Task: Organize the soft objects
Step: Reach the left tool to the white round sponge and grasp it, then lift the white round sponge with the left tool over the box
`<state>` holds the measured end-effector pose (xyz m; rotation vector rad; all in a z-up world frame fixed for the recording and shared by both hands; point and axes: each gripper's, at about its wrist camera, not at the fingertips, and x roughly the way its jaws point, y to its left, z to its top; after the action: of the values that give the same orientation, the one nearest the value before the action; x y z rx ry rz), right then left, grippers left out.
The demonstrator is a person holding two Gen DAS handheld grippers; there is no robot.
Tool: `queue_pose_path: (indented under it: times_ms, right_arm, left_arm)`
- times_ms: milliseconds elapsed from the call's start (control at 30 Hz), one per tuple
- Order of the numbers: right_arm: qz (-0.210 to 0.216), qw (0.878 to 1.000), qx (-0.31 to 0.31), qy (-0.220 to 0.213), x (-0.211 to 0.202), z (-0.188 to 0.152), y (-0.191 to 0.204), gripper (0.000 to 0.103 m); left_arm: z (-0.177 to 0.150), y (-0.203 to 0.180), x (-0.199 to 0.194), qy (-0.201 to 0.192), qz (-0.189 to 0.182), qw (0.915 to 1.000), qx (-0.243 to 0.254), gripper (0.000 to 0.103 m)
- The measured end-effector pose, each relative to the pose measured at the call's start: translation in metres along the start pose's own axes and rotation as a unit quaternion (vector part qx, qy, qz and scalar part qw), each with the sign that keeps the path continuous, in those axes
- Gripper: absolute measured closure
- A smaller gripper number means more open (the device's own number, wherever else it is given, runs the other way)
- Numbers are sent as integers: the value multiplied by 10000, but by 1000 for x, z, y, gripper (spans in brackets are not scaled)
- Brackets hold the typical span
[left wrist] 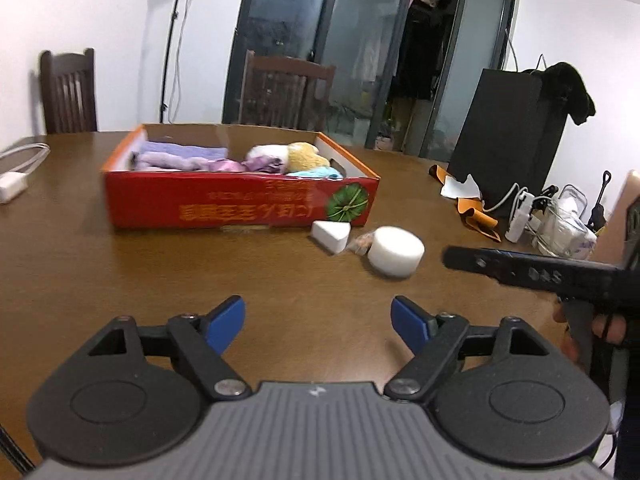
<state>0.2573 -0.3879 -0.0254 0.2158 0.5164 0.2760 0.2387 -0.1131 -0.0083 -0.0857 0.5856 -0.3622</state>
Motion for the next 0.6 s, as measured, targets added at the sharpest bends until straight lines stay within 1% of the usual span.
queue_pose_path:
  times_ms: [67,133,167,200,267,333,400,467,533,600]
  right_arm:
    - [99,9995,299,-8,22,10,-18,51]
    - [182,9982,574,46,44,18,-34,57]
    - [241,9969,743,136,58,21,-44,62]
    - [272,9956,864,232,68,22,-51,64]
    - [306,9939,1011,331,85,22,-61,72]
    - [411,9913,1178,423,94,18,-69,74]
    - [638,9861,1465,448,96,14,-78,76]
    - [744,9823,1663,442,97,12,-84,77]
    - [880,9788,1789,472,100,8,-85,79]
    - [865,9797,1755,444,101,7,-83,81]
  left_arm:
    - [11,-5,24,20,-131,9999,-88,31]
    - [23,-9,52,43,-468,9986,-244,36]
    - [29,-10,69,97,-623,9974,-347,43]
    - [33,-11,82,149,-713,9964,-433,51]
    - [41,-11,110,260,-908,9935,-640,56]
    - [44,-10,134,473,-1081,9898,-799,57]
    - [45,-10,148,615,-1213,9868,-879,64]
    - [43,-10,155,689,-1453,9827,-915,65]
    - [38,-7,161,792,-1667,9771,-1058,65]
    - [37,-6,160,739,-1711,9769,-1044,65]
